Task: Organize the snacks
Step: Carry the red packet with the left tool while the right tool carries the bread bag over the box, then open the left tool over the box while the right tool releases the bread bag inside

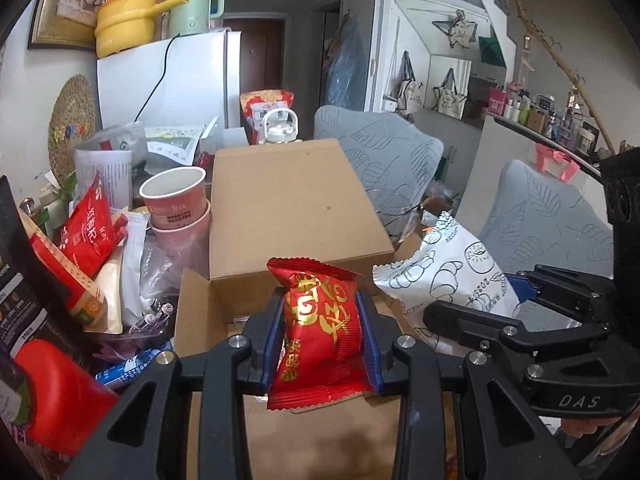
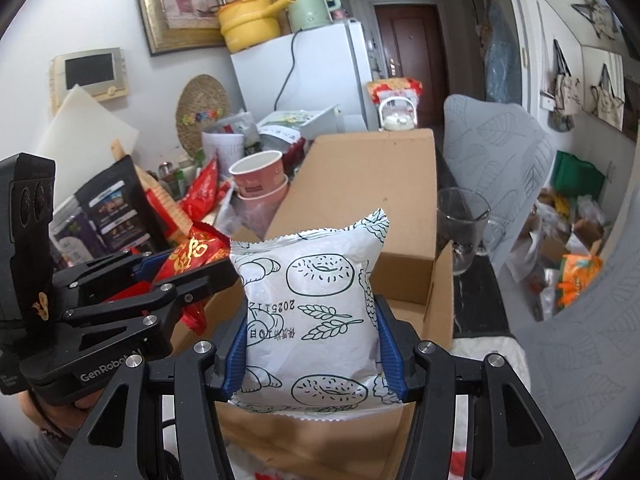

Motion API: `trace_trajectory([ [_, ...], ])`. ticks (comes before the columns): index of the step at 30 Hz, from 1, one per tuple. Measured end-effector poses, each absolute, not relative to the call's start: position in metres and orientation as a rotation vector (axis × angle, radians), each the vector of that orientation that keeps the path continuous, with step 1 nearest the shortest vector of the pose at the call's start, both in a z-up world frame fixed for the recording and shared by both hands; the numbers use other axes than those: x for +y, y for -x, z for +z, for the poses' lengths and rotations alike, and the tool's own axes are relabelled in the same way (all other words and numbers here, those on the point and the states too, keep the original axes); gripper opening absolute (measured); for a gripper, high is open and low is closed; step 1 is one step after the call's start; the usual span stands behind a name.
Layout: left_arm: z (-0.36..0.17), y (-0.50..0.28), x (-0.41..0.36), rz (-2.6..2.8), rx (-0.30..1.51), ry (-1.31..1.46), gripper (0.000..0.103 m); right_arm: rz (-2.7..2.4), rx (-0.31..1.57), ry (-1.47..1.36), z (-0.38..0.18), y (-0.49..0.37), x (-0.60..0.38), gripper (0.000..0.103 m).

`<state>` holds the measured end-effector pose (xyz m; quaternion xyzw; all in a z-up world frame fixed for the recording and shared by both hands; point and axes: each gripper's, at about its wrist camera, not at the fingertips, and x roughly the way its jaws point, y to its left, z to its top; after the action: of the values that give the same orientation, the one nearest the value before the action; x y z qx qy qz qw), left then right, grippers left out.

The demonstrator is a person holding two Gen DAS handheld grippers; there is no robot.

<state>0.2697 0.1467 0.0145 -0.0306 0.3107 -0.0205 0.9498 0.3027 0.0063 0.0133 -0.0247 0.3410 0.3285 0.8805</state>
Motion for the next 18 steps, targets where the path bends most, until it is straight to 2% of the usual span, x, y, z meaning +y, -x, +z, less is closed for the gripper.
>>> trace_trajectory([
  [18, -0.052, -0.326, 0.165, 0.050, 0.832, 0.059, 0.034, 0.614, 0.896, 0.127, -0.036, -0.350, 0.042, 0.055],
])
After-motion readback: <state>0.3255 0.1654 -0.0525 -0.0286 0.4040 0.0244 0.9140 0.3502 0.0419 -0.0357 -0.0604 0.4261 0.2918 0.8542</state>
